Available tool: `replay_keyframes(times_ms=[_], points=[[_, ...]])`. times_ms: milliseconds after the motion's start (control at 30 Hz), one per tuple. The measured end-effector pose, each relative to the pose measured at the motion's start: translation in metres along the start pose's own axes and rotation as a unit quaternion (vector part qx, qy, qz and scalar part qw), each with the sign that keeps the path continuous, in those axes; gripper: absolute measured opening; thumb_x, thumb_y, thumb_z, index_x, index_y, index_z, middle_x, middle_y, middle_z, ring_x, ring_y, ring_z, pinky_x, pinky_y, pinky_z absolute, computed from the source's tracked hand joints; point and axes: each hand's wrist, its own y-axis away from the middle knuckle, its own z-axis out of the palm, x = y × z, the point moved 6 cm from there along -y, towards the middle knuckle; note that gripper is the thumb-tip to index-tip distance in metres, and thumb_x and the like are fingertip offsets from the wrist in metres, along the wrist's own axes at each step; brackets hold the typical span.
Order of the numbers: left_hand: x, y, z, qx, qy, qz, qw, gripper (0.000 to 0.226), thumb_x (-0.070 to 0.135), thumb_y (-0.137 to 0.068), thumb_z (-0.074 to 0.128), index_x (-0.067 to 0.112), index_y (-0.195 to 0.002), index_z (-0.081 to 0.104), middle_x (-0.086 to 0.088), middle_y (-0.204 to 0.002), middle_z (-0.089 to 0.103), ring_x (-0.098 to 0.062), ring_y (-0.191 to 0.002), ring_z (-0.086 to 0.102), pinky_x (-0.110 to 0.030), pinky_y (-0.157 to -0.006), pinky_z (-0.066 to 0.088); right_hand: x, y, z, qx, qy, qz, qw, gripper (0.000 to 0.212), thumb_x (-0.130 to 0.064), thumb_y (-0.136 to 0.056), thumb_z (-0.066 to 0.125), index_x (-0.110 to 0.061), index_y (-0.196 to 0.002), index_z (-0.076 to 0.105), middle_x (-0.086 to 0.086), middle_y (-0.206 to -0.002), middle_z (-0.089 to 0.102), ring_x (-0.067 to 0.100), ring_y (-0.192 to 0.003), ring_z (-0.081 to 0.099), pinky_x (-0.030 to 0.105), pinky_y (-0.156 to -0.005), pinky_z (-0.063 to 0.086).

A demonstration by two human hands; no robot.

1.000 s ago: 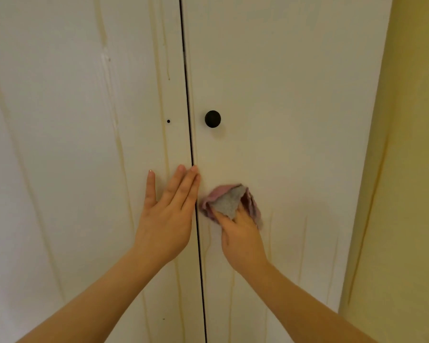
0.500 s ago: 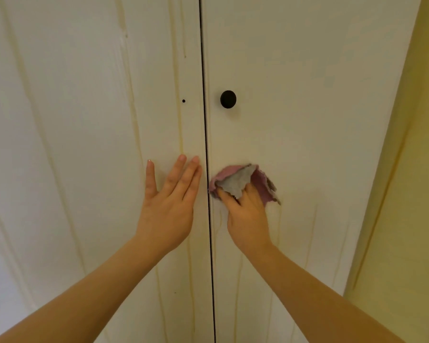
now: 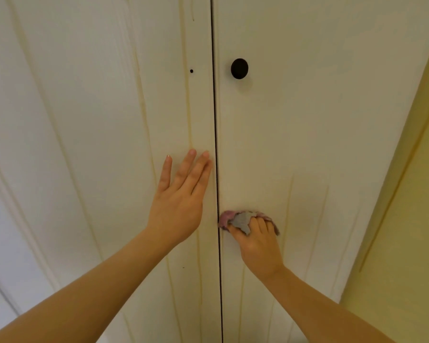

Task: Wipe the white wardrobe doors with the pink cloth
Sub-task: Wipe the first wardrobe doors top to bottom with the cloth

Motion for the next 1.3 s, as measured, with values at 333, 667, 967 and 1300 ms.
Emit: replay_keyframes(times_ms=[333,667,967,1300], points=[[0.008,0.011,0.004,-0.019,0.019,0.013,1.0,0.055,-0.001,-0.083,0.032,-0.002,-0.137,0.043,-0.015,-0.144,0.043,-0.032,-0.137,0.028,-0.049,-0.115,0.015,-0.008,0.042,0.005,-0.089,0.03,-0.142,0.985,0.035,-0.012,-0.08,0.043,-0.028,-0.09,0.072,0.004,-0.083,0.047,0.023,-0.077,0.042,0.037,-0.063,0.04],[0.014,0.019,0.004,-0.03,0.019,0.026,0.999,0.056,0.0,-0.083,0.032,-0.002,-0.137,0.044,-0.014,-0.145,0.042,-0.031,-0.137,0.028,-0.047,-0.115,0.013,-0.016,0.035,0.005,-0.089,0.011,-0.201,0.975,0.021,-0.012,-0.074,0.06,-0.026,-0.088,0.067,0.005,-0.085,0.044,0.023,-0.075,0.04,0.04,-0.067,0.039],[0.01,0.022,0.006,-0.031,0.015,0.034,0.999,0.052,0.0,-0.089,0.021,-0.002,-0.138,0.04,-0.016,-0.144,0.042,-0.032,-0.137,0.028,-0.048,-0.115,0.014,-0.001,-0.024,-0.013,0.03,0.014,-0.101,0.994,0.035,-0.017,-0.099,0.035,-0.03,-0.099,0.068,0.005,-0.087,0.041,0.023,-0.075,0.043,0.039,-0.067,0.035],[0.014,0.007,0.0,-0.018,0.012,0.029,0.999,0.053,0.001,-0.087,0.029,-0.001,-0.138,0.042,-0.015,-0.145,0.041,-0.032,-0.137,0.028,-0.049,-0.115,0.014,0.028,-0.097,-0.031,0.017,0.048,0.013,0.999,0.069,-0.014,-0.056,0.082,-0.033,-0.117,0.055,0.006,-0.092,0.038,0.025,-0.081,0.041,0.039,-0.069,0.029]])
